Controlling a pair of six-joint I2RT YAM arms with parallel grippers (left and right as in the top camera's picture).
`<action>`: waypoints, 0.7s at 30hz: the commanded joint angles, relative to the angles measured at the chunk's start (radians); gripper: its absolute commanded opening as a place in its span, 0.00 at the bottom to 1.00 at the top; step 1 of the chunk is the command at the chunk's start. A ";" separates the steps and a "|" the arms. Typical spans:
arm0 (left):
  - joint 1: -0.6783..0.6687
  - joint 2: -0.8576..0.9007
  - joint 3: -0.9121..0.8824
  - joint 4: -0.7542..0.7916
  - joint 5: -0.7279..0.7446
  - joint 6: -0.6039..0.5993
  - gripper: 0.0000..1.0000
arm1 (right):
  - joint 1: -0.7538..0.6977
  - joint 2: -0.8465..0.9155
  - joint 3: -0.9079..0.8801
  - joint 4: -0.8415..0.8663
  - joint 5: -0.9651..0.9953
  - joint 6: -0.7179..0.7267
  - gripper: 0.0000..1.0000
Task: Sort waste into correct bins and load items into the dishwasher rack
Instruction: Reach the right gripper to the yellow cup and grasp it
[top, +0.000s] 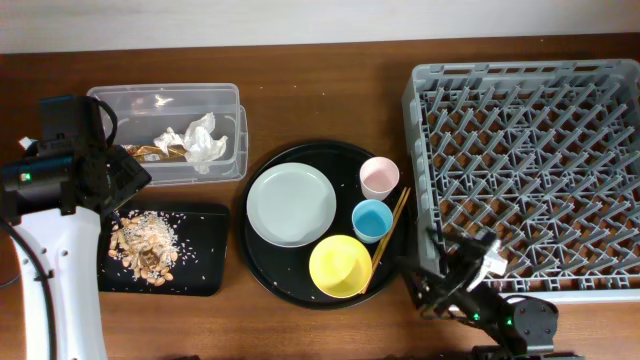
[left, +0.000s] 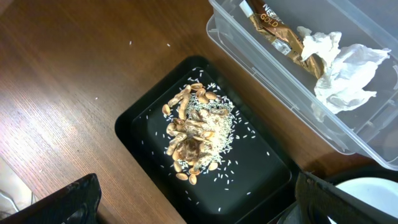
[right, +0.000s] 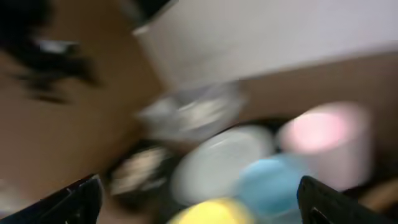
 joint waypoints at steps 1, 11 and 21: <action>0.003 -0.012 0.004 -0.002 0.000 -0.013 1.00 | 0.004 -0.006 -0.005 0.046 -0.234 0.563 0.98; 0.003 -0.012 0.004 -0.002 0.000 -0.013 0.99 | 0.002 0.225 0.525 -0.378 0.114 0.069 0.98; 0.003 -0.012 0.004 -0.002 0.000 -0.013 1.00 | 0.280 1.107 1.488 -1.410 0.650 -0.386 0.98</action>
